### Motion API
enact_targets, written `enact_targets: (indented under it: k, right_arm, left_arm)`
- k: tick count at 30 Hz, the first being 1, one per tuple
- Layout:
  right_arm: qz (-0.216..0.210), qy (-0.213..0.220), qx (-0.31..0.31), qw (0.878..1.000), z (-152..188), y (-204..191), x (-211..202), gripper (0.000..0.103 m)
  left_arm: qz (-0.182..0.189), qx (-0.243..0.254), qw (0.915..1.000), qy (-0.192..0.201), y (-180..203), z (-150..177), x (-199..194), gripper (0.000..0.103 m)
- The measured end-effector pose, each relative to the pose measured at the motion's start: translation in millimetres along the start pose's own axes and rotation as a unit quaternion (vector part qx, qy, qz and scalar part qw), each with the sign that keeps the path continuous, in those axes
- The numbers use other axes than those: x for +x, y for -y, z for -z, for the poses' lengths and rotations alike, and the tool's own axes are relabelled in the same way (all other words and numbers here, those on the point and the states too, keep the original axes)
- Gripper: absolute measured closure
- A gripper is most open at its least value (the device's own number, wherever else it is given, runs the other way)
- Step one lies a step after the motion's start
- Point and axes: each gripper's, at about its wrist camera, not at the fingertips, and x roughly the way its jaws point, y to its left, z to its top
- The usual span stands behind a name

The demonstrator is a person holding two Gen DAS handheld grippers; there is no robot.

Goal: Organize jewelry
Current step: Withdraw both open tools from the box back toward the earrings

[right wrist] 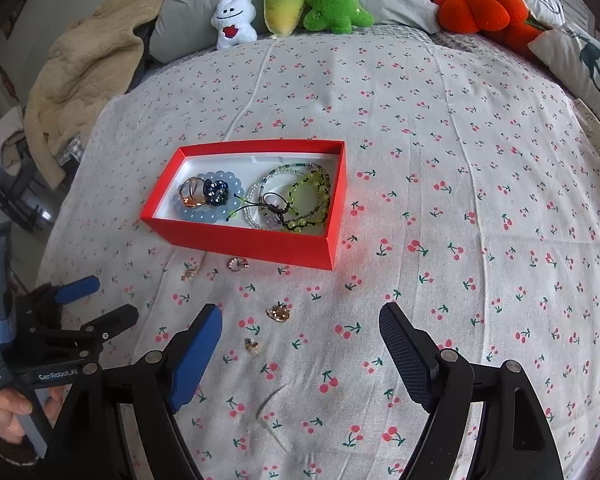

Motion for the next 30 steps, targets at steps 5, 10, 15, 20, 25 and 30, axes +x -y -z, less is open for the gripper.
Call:
enact_targets:
  k: [5, 10, 15, 20, 25, 30]
  right_arm:
    - [0.017, -0.018, -0.002, 1.0, 12, 8, 12, 0.02]
    - [0.036, -0.037, -0.017, 0.998, 25, 13, 26, 0.02]
    - [0.048, -0.063, -0.034, 0.996, 37, 14, 43, 0.02]
    - [0.057, -0.069, -0.053, 0.995, 43, 11, 52, 0.019]
    - [0.054, -0.069, -0.053, 0.995, 45, 11, 53, 0.018]
    - [0.054, -0.068, -0.054, 0.995, 44, 10, 54, 0.017]
  left_arm:
    - [-0.014, 0.005, 0.9997, -0.017, -8, 11, 13, 0.009]
    - [-0.017, 0.018, 0.9996, -0.016, -11, 19, 18, 0.009]
    - [-0.017, 0.048, 0.9987, 0.002, -6, 23, 20, 0.009]
    - [0.017, 0.065, 0.9977, 0.012, 6, 18, 21, 0.01]
    - [0.052, 0.078, 0.9954, 0.02, 21, 6, 26, 0.031]
    - [0.062, 0.098, 0.9928, 0.029, 30, -2, 33, 0.048]
